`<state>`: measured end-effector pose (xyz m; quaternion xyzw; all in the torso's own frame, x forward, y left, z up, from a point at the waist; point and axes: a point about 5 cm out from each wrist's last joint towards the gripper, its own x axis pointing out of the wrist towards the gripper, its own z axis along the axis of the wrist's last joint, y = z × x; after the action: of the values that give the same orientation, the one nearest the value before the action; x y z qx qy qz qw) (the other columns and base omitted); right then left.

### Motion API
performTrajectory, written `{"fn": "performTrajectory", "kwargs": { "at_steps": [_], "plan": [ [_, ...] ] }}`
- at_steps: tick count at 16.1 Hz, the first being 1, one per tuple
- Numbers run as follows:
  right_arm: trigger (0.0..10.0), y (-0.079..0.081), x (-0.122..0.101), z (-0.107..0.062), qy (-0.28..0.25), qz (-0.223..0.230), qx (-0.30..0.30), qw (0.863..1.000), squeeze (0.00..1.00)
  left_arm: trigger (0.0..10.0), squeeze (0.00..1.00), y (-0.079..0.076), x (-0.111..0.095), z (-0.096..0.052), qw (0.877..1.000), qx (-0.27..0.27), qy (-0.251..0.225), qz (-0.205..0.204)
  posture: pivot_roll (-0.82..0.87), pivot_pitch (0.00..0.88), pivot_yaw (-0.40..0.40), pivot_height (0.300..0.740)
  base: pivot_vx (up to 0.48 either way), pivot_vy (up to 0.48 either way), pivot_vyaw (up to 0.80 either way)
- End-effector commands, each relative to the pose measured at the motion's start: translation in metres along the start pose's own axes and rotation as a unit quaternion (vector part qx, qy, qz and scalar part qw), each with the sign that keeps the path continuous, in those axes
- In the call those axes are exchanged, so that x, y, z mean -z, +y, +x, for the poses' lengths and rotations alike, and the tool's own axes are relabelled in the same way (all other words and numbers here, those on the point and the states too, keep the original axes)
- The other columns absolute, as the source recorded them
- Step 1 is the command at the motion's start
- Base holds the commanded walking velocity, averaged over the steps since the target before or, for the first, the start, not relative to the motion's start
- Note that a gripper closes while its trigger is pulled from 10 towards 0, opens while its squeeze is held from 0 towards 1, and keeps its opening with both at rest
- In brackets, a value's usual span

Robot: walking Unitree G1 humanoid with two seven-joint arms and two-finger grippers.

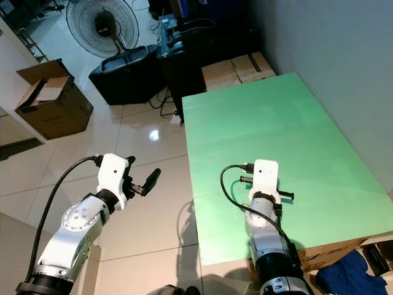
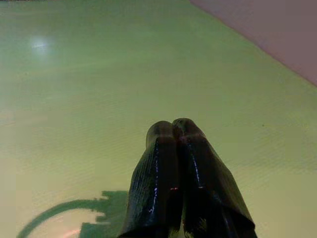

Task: Hang keys on a hook

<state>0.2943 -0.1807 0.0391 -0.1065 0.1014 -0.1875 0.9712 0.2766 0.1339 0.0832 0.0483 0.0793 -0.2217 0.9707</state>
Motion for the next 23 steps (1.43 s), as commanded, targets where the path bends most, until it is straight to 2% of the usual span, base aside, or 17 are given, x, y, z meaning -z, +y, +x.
{"fn": "performTrajectory", "kwargs": {
  "at_steps": [1,5,8,12,13,16,18,19,23],
  "plan": [
    [10.0,0.006,0.003,-0.004,0.011,0.001,-0.006,1.0,1.0,10.0,0.0,0.005,0.001,0.0,1.0,-0.006,0.003,0.003,-0.21,0.047,0.283,0.74,0.0,0.0,0.0],
    [10.0,0.011,0.003,-0.003,0.03,0.022,-0.018,0.999,1.0,10.0,0.0,0.007,0.002,-0.002,1.0,-0.012,0.004,0.002,-0.2,0.046,0.274,0.74,0.0,0.0,0.0],
    [10.0,0.014,-0.005,-0.002,0.014,0.024,-0.035,0.999,1.0,10.0,0.0,0.007,0.003,-0.001,1.0,-0.017,0.003,-0.001,-0.2,0.042,0.267,0.74,0.0,0.0,0.0],
    [10.0,0.015,-0.006,-0.002,0.016,0.02,-0.044,0.999,1.0,10.0,0.0,0.005,0.002,0.003,1.0,-0.017,0.0,-0.006,-0.21,0.043,0.263,0.74,0.0,0.0,0.0],
    [10.0,0.016,-0.005,-0.001,0.023,0.018,-0.046,0.999,0.0,10.0,0.0,0.003,0.003,0.003,1.0,-0.017,-0.001,-0.007,-0.21,0.042,0.258,0.74,0.0,0.0,0.0],
    [10.0,0.021,-0.013,0.0,0.012,0.017,-0.064,0.998,0.0,10.0,0.0,0.004,0.007,0.004,0.999,-0.029,0.002,-0.022,-0.23,0.043,0.243,0.74,0.0,0.0,0.0],
    [10.0,0.018,-0.017,0.001,0.005,0.015,-0.068,0.998,0.0,10.0,0.0,0.005,0.01,0.007,0.998,-0.041,0.004,-0.039,-0.25,0.044,0.228,0.74,0.0,0.0,0.0],
    [10.0,0.012,-0.019,0.002,0.002,0.008,-0.069,0.998,0.0,10.0,0.0,0.004,0.015,0.011,0.997,-0.054,0.009,-0.059,-0.28,0.045,0.208,0.74,0.0,0.0,0.0],
    [10.0,-0.004,-0.02,0.0,-0.005,-0.022,-0.075,0.997,0.0,10.0,0.0,-0.012,0.021,0.019,0.996,-0.051,0.009,-0.075,-0.34,0.063,0.171,0.74,0.0,0.0,0.0]
  ]
}}
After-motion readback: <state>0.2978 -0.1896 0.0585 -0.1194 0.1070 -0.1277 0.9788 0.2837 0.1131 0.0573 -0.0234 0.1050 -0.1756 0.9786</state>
